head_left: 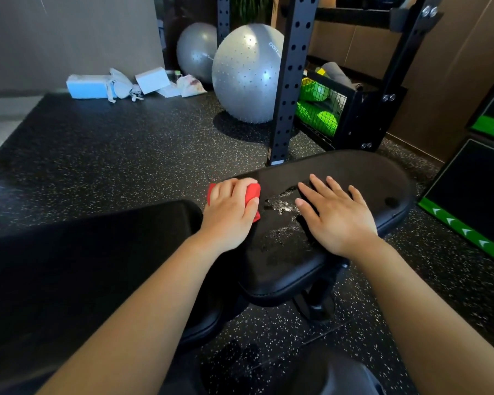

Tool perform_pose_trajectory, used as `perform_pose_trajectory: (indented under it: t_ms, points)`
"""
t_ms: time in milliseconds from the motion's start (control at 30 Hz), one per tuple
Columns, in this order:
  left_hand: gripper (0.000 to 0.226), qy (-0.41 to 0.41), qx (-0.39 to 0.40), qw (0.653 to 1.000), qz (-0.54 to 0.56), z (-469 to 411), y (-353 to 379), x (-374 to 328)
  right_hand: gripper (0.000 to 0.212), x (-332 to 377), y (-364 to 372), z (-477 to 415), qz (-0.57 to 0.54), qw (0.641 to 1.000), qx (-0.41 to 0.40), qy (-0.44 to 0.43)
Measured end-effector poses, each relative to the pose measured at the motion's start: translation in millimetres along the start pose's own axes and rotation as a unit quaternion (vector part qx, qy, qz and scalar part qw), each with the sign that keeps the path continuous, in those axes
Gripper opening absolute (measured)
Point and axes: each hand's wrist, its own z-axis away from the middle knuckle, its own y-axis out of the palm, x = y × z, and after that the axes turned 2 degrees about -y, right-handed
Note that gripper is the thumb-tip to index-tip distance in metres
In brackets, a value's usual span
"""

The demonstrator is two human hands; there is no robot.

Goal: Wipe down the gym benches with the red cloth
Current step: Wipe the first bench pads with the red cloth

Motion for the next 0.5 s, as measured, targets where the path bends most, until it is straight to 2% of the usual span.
perform_pose_trajectory:
  t_ms: [133, 500]
  points:
    - [0.036, -0.029, 0.026, 0.999, -0.022, -13, -5, -8, 0.054, 1, 2, -5, 0.001, 1.000, -0.011, 0.004]
    - [0.037, -0.053, 0.051, 0.996, -0.053, -64, -4, -20, 0.049, -3, 4, -9, -0.005, 1.000, -0.026, 0.005]
